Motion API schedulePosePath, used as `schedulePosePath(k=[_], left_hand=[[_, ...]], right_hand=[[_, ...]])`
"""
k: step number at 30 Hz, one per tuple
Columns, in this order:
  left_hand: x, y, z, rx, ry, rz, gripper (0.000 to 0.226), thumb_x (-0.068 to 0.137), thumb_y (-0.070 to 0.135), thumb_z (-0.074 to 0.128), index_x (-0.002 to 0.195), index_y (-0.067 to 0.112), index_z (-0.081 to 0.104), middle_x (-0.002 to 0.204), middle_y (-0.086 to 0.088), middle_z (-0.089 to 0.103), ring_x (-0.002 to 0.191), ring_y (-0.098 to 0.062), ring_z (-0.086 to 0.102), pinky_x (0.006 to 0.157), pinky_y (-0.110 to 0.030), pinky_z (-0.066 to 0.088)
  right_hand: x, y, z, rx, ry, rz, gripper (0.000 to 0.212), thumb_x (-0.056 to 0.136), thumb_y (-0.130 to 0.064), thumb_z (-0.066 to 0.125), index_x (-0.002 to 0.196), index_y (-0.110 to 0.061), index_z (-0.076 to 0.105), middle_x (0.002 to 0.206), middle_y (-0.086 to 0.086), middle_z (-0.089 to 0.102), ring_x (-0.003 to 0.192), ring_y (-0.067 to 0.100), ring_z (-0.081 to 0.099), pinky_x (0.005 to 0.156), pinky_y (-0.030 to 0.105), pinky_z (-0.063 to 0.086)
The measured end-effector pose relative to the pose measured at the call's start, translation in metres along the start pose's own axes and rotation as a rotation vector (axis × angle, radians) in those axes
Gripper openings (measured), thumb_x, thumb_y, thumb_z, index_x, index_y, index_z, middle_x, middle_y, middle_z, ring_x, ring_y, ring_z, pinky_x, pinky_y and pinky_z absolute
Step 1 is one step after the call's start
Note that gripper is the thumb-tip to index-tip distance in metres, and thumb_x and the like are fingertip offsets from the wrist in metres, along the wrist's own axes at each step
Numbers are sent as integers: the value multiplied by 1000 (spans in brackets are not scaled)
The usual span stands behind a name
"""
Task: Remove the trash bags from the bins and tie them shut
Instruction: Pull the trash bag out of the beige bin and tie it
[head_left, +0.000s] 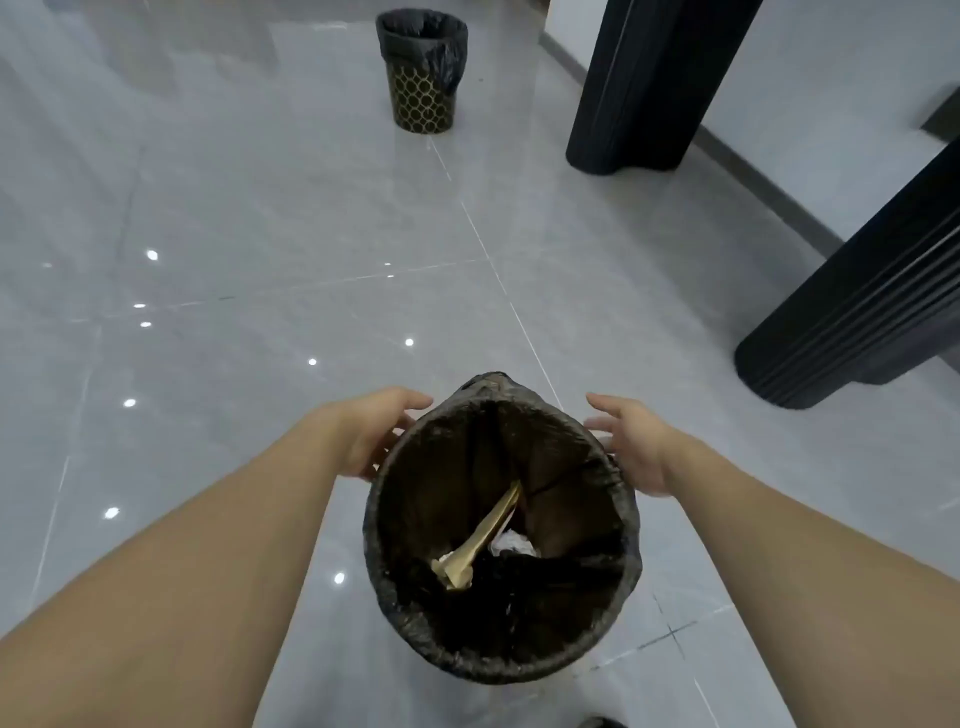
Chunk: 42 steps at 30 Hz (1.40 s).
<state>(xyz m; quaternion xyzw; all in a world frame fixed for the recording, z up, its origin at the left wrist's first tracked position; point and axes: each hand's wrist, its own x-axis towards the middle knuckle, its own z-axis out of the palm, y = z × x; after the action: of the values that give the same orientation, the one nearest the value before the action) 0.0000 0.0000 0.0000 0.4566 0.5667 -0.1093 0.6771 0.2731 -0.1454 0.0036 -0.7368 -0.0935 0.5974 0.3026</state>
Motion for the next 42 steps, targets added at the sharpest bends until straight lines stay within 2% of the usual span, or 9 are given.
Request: schedulePosePath(k=[4,9,15,21,26,28,32,37,42], left_hand=[[1,-22,1,-87,-42,-48,60,84,58,54,118,10,66,113,-14,72,107,-37,66,100,-50,47],[2,-34,1,-94,21,-42,54,79,50,55,113,12,70,111,-14,72,107,-36,65,97,-52,48],[-29,-37,15,2,236,-14,29,93,17,42,91,2,67,86,-16,68,82,-30,65,82,-44,57],[-42,-48,7,-24,452,-10,18,93,4,41,83,1,55,74,-16,58,62,-29,55,55,-32,48],[-56,-34,5,192,526,86,35,96,2,42,63,12,41,68,-6,46,64,-25,50,74,-37,49],[-66,-27,7,200,455,54,30,94,-2,39,67,6,46,70,-14,52,66,-30,53,67,-39,49],[-89,-13,17,89,346,56,26,91,-8,36,72,0,52,66,-15,58,61,-29,58,58,-37,53],[-105,-14,30,-281,290,118,29,97,-4,33,83,-2,58,72,-14,62,56,-27,61,51,-38,60],[-105,-11,48,-610,213,186,24,101,1,31,104,-2,54,93,-19,64,65,-28,66,39,-30,53]], right_hand=[[-8,25,10,17,-59,82,58,88,-56,51,111,-6,70,111,18,71,105,35,66,100,43,47],[-14,44,16,50,-54,45,42,94,-38,51,106,-2,69,102,21,73,99,37,68,99,49,48],[-24,48,7,-99,-32,232,48,89,-38,48,113,-2,68,109,19,72,103,38,68,98,55,48],[-48,46,-5,-146,-44,294,55,92,-49,44,101,-2,70,103,18,74,90,35,72,77,44,57],[-59,35,-11,-221,60,321,37,93,-31,41,83,-5,66,82,14,72,64,28,69,68,38,59],[-69,30,-10,-220,83,308,32,93,-25,40,86,-5,64,76,14,70,56,26,66,60,33,57],[-83,20,-2,-234,77,231,33,97,-15,35,101,-1,64,87,18,71,66,27,69,60,34,58],[-98,12,8,-274,-87,190,41,103,-29,34,121,-3,60,120,19,67,93,32,66,91,45,53],[-104,4,12,-262,-109,138,27,102,-25,38,98,-7,58,79,12,68,56,23,54,59,30,54]])
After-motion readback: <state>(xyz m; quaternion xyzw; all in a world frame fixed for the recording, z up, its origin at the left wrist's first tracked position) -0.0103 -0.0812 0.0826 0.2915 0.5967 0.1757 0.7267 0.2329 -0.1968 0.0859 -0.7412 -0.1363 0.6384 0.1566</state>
